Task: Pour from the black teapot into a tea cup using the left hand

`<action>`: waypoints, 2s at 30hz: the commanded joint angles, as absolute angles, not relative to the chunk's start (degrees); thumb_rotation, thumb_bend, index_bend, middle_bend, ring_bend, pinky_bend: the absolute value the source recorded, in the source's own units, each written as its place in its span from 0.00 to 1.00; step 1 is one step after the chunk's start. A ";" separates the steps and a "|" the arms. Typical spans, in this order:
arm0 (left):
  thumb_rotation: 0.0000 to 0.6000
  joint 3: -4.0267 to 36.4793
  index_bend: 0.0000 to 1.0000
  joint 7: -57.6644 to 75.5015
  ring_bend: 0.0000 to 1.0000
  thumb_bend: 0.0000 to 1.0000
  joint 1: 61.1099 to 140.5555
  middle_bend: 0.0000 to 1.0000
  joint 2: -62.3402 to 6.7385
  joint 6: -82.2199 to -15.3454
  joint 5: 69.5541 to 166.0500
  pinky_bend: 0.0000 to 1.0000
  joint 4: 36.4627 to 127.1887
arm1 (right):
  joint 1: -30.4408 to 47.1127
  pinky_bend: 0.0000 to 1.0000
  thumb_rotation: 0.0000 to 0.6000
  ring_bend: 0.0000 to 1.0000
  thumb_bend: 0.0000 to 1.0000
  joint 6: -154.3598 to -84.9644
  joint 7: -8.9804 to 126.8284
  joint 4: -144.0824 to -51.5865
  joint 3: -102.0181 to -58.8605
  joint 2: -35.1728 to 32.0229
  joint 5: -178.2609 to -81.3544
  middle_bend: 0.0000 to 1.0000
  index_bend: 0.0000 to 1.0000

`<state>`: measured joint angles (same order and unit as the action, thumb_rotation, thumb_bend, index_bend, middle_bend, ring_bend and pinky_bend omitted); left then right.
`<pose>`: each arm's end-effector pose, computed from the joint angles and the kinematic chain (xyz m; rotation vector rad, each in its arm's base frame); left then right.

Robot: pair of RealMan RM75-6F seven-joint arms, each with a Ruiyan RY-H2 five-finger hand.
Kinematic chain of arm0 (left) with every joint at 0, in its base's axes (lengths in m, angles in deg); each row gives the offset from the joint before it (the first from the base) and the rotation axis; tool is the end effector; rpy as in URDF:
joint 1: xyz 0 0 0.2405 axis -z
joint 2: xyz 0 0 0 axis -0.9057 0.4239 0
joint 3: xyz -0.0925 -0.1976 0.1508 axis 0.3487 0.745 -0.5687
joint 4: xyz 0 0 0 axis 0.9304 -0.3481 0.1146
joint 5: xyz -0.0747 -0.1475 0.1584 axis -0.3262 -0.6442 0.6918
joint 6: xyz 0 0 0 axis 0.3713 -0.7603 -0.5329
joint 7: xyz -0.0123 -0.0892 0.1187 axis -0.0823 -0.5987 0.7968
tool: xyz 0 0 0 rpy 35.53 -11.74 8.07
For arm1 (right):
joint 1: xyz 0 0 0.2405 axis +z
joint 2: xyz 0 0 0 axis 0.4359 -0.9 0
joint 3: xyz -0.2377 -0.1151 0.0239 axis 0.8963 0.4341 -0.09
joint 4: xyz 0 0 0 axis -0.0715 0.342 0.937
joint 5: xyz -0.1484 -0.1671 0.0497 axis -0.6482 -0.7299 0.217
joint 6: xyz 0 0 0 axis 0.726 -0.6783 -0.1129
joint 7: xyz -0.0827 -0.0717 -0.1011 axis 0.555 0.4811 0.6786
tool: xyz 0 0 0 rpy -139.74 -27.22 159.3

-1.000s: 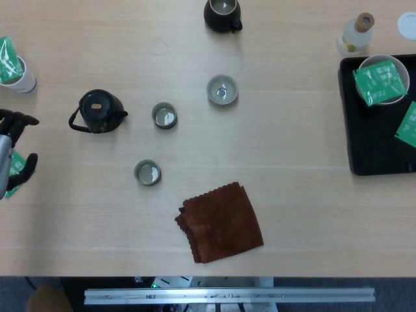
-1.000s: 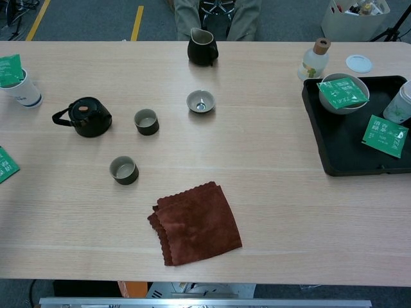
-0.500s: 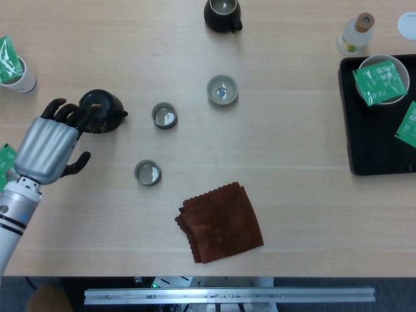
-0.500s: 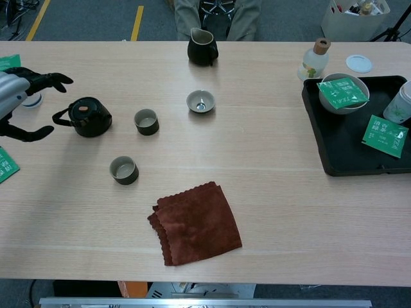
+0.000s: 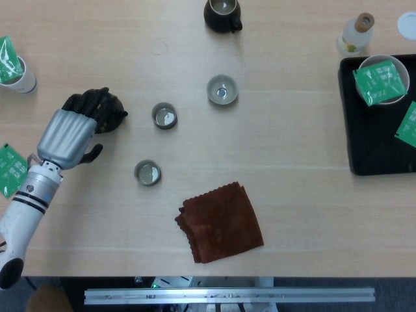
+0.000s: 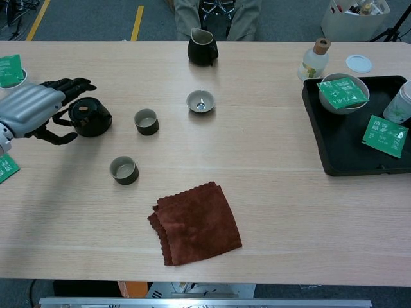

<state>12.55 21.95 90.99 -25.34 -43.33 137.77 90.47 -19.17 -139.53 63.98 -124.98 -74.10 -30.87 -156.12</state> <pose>-0.2701 0.2983 0.0092 -1.8580 -0.8516 -0.7496 -0.2908 -0.1993 0.1833 1.4847 -0.7944 0.9016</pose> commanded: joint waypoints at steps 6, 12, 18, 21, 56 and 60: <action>1.00 11.91 0.00 20.30 0.05 0.30 92.38 0.00 -29.40 -41.70 136.43 0.14 82.98 | -19.48 0.23 1.00 0.21 0.07 -139.83 63.75 -124.71 -73.99 -30.93 -155.89 0.38 0.32; 1.00 11.80 0.00 19.46 0.05 0.30 92.99 0.00 -31.43 -40.95 135.60 0.14 78.29 | -19.66 0.23 1.00 0.21 0.07 -139.91 63.79 -124.75 -73.87 -30.97 -155.75 0.38 0.32; 1.00 13.44 0.00 17.84 0.05 0.30 93.64 0.00 -33.01 -41.57 134.18 0.14 74.17 | -19.97 0.23 1.00 0.21 0.07 -140.21 63.65 -124.83 -73.71 -30.97 -155.73 0.38 0.32; 1.00 14.62 0.00 17.40 0.05 0.30 94.05 0.00 -32.56 -42.14 133.45 0.14 74.04 | -20.18 0.23 1.00 0.21 0.07 -140.39 63.45 -124.74 -73.66 -30.96 -155.58 0.38 0.32; 0.26 19.82 0.42 20.73 0.26 0.28 100.93 0.41 -27.31 -37.46 125.25 0.14 79.98 | -21.16 0.23 1.00 0.21 0.07 -141.07 60.95 -122.89 -73.28 -30.28 -155.72 0.38 0.32; 0.01 19.77 0.45 19.21 0.28 0.25 101.73 0.45 -27.98 -36.03 124.65 0.14 79.69 | -21.26 0.23 1.00 0.21 0.07 -141.17 60.90 -122.83 -73.22 -30.33 -155.81 0.38 0.32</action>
<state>19.83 19.53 101.44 -27.68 -36.37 124.84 79.92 -21.24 -141.16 60.91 -122.84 -73.23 -30.32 -155.82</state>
